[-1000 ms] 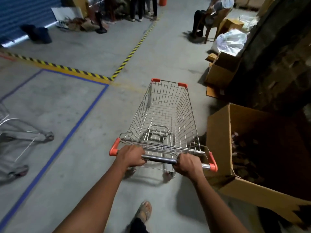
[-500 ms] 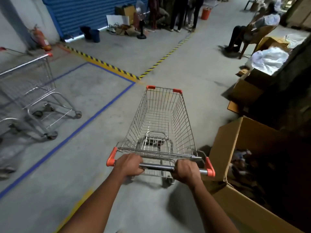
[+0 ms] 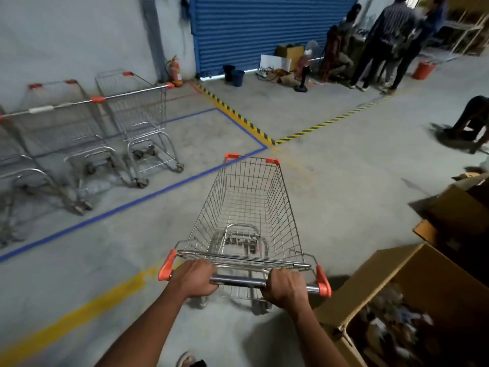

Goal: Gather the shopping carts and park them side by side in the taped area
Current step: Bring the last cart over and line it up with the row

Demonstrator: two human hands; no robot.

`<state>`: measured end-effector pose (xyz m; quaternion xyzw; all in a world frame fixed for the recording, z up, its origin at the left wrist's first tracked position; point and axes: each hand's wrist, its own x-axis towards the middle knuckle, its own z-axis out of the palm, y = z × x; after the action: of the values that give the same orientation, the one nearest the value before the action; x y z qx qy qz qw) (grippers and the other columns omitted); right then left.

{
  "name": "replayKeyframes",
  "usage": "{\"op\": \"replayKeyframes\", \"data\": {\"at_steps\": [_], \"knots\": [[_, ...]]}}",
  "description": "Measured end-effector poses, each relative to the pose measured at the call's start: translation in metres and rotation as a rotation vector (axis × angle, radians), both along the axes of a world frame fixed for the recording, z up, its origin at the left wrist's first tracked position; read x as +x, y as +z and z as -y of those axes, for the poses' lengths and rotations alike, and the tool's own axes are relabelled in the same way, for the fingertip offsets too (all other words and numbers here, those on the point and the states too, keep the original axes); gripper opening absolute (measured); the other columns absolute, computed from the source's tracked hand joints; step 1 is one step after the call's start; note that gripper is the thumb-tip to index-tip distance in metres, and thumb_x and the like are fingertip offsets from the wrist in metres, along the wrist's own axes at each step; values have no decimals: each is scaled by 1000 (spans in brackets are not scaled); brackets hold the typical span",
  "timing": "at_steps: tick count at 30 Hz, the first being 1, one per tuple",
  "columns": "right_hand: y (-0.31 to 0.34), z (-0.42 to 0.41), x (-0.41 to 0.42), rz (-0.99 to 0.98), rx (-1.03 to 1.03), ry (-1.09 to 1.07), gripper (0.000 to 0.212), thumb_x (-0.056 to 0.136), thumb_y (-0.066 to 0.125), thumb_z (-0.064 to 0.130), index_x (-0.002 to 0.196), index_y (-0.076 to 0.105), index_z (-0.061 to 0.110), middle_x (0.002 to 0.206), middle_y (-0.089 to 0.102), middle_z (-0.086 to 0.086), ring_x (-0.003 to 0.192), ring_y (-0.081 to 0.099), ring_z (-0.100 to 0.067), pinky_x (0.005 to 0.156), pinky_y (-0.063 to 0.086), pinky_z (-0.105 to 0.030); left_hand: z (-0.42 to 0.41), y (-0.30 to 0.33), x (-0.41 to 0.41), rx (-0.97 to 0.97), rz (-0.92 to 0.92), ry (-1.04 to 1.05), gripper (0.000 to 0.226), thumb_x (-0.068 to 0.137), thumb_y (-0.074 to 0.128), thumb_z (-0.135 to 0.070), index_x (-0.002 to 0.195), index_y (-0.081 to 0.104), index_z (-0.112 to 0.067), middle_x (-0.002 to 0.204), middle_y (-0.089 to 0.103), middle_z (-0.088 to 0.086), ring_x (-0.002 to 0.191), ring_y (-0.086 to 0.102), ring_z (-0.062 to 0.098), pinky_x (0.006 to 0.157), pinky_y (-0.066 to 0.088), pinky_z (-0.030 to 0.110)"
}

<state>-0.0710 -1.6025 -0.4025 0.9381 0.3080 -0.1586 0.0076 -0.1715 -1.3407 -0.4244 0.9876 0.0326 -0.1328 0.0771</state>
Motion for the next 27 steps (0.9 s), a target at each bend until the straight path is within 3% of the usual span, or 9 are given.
{"op": "replayKeyframes", "data": {"at_steps": [9,15,19,23,27], "knots": [[-9,-5,56,45,-1,57,33,88,45,54,87,60,24,84,66,1,75,64,-21,74,55,-37,-1,2,47,14,-7,45,31,75,51,-48,89,67,-26,82,68,-1,83,70,23,66,47,30],[-3,-31,124,12,-49,53,35,88,48,58,81,56,25,72,58,5,65,57,-14,65,50,-31,-22,2,108,-60,-54,45,26,81,56,-49,90,66,-26,78,61,-6,76,64,18,60,40,27],[2,-55,173,8,-84,36,32,89,45,54,78,52,24,76,62,4,72,63,-19,71,52,-33,-41,4,150,-100,-83,73,24,80,55,-50,78,60,-27,73,58,-7,74,65,19,64,52,32],[5,-78,215,19,-99,53,31,86,49,54,81,52,24,88,70,-2,82,68,-24,72,49,-34,-63,4,194,-90,-83,70,30,79,55,-51,84,67,-24,77,66,-3,74,66,21,68,57,35],[-2,-99,261,81,-82,72,40,91,42,59,76,49,23,82,67,-2,77,68,-25,66,44,-33,-83,1,236,-72,-58,62,32,81,55,-50,90,69,-22,88,68,2,83,67,24,70,55,34]]}}
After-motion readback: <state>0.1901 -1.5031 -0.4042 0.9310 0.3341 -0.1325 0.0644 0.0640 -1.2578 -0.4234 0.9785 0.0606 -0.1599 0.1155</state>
